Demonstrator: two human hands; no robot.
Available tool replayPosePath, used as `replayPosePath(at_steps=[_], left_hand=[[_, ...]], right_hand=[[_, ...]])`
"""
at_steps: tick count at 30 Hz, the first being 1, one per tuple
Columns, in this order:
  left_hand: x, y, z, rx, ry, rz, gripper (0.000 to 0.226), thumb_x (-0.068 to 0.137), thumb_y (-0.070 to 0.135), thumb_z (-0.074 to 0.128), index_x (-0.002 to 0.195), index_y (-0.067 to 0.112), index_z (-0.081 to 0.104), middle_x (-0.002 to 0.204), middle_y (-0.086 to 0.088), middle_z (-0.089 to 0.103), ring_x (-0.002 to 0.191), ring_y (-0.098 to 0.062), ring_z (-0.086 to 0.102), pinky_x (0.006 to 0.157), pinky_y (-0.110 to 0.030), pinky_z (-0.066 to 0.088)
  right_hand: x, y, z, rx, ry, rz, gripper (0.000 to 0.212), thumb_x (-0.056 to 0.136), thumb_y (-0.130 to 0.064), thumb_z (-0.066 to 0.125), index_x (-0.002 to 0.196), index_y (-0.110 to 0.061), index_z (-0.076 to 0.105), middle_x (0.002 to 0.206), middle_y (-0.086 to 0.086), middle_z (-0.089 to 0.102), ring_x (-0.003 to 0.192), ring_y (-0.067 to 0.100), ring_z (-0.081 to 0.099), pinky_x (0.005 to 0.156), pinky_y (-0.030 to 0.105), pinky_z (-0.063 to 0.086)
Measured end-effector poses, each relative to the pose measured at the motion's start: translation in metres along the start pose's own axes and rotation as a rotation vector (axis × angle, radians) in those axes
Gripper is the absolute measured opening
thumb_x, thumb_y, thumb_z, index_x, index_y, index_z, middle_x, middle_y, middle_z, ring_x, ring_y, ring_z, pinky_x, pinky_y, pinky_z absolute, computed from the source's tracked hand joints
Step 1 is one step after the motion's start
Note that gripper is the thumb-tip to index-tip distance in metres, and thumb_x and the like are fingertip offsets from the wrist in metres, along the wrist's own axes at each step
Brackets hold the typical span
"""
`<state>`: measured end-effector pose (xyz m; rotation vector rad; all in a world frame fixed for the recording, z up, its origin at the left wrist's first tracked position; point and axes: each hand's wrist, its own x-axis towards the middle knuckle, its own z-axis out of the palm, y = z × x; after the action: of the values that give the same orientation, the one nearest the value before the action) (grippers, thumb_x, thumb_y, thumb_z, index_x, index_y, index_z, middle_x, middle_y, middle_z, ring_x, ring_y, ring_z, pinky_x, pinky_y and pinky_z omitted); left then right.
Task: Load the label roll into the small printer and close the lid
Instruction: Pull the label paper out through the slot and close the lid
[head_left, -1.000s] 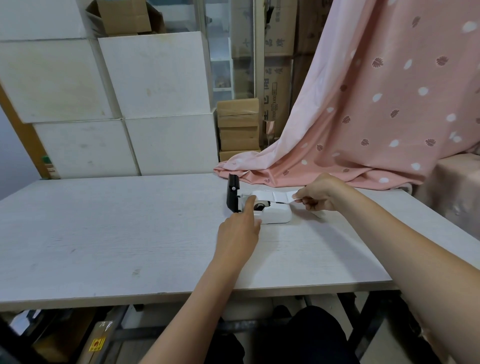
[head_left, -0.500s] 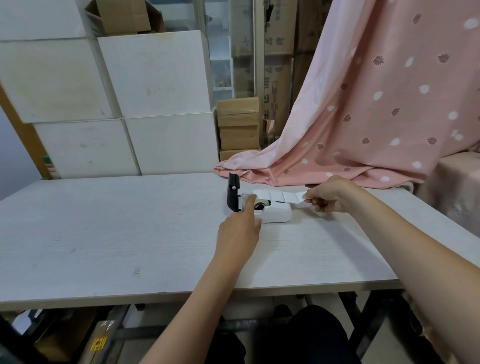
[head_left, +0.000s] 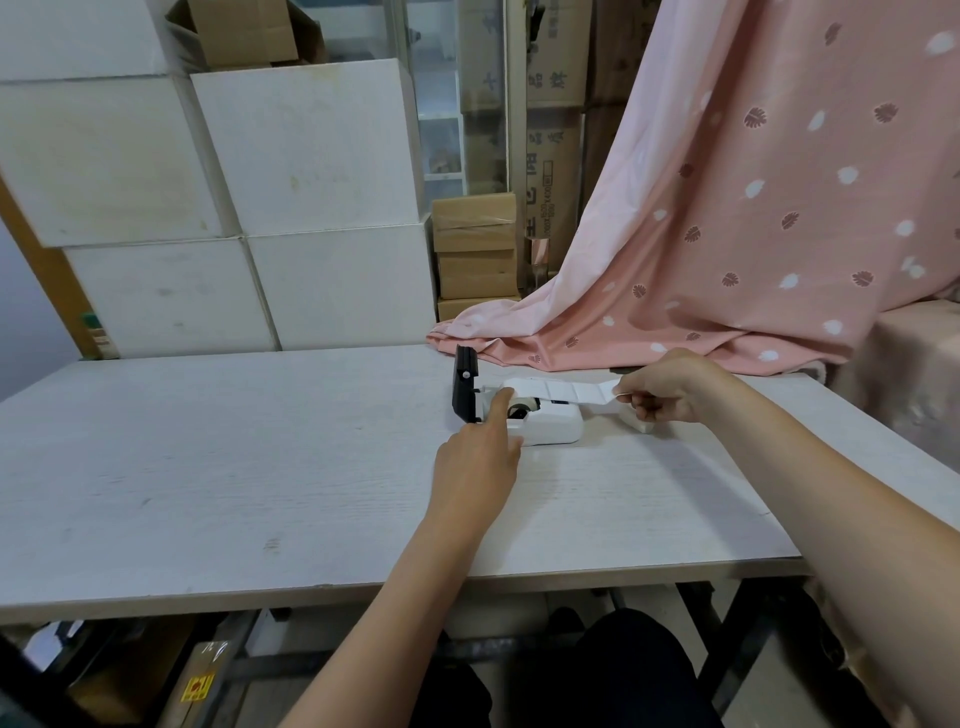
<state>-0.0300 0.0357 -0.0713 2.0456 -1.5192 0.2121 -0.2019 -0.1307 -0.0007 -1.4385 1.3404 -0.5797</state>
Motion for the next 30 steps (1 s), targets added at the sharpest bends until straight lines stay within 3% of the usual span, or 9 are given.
replayPosePath(at_steps=[6,8,10,12,15,17,19,24,30], left_hand=[[0.000,0.000,0.000,-0.007,0.004,0.015,0.052,0.099,0.027,0.052,0.146,0.027,0.031,0.069,-0.002,0.059,0.064,-0.023,0.058,0.060,-0.035,0.050],[-0.001,0.003,-0.004,-0.032,0.028,0.010,0.042,0.099,0.030,0.051,0.139,0.027,0.040,0.066,0.000,0.058,0.064,-0.022,0.058,0.061,-0.036,0.051],[-0.004,0.006,-0.010,-0.115,0.169,-0.022,0.023,0.098,0.034,0.051,0.118,0.024,0.054,0.060,0.001,0.055,0.060,-0.022,0.058,0.060,-0.038,0.052],[-0.006,0.007,-0.015,-0.235,0.388,-0.083,0.015,0.097,0.033,0.050,0.098,0.019,0.056,0.063,0.001,0.056,0.061,-0.020,0.057,0.057,-0.038,0.049],[-0.005,0.001,-0.018,-0.398,0.548,-0.226,0.019,0.096,0.026,0.055,0.114,0.018,0.053,0.098,-0.001,0.059,0.089,-0.014,0.053,0.072,-0.033,0.048],[-0.001,-0.004,-0.015,-0.443,0.443,-0.301,0.048,0.097,0.028,0.055,0.141,0.017,0.041,0.131,-0.003,0.053,0.119,-0.017,0.048,0.095,-0.033,0.047],[0.002,-0.006,-0.011,-0.426,0.310,-0.299,0.063,0.099,0.029,0.052,0.155,0.017,0.026,0.151,-0.004,0.041,0.137,-0.020,0.038,0.109,-0.032,0.035],[0.005,-0.008,-0.003,-0.400,0.226,-0.125,0.064,0.097,0.019,0.052,0.155,0.020,0.025,0.151,-0.002,0.042,0.135,-0.020,0.046,0.107,-0.030,0.040],[0.005,-0.009,0.001,-0.340,0.177,-0.015,0.071,0.093,0.016,0.057,0.156,0.020,0.024,0.155,0.002,0.036,0.137,-0.016,0.038,0.112,-0.032,0.038]], right_hand=[[0.000,0.003,-0.004,0.006,0.024,0.018,0.014,0.089,0.011,0.069,0.080,0.002,0.062,0.069,0.014,0.059,0.056,0.017,0.047,0.057,0.029,0.047],[0.000,0.003,-0.004,0.016,0.028,0.026,0.011,0.088,0.010,0.070,0.082,0.003,0.064,0.070,0.014,0.060,0.056,0.017,0.048,0.057,0.029,0.048],[-0.001,0.003,-0.004,0.031,0.032,0.022,0.010,0.088,0.010,0.070,0.083,0.003,0.064,0.069,0.014,0.060,0.055,0.017,0.048,0.057,0.029,0.048],[-0.003,0.003,-0.004,0.045,0.035,0.009,0.012,0.088,0.010,0.069,0.081,0.003,0.063,0.069,0.014,0.060,0.055,0.017,0.047,0.057,0.029,0.047],[-0.005,0.006,-0.005,0.093,0.035,-0.001,0.010,0.089,0.009,0.069,0.083,0.002,0.063,0.071,0.014,0.061,0.056,0.017,0.047,0.060,0.029,0.048],[-0.006,0.007,-0.005,0.113,0.032,0.000,0.010,0.089,0.008,0.069,0.084,0.002,0.064,0.071,0.013,0.061,0.057,0.016,0.048,0.061,0.029,0.049],[-0.006,0.008,-0.004,0.119,0.026,0.001,0.009,0.090,0.007,0.070,0.084,0.002,0.064,0.072,0.013,0.061,0.057,0.016,0.048,0.061,0.030,0.049],[-0.006,0.010,-0.005,0.124,0.026,0.000,0.010,0.089,0.007,0.070,0.083,0.002,0.064,0.071,0.013,0.060,0.056,0.017,0.048,0.059,0.029,0.049],[-0.009,0.010,-0.003,0.121,0.022,-0.009,0.014,0.089,0.008,0.069,0.079,0.001,0.063,0.068,0.012,0.059,0.056,0.018,0.049,0.059,0.030,0.048]])
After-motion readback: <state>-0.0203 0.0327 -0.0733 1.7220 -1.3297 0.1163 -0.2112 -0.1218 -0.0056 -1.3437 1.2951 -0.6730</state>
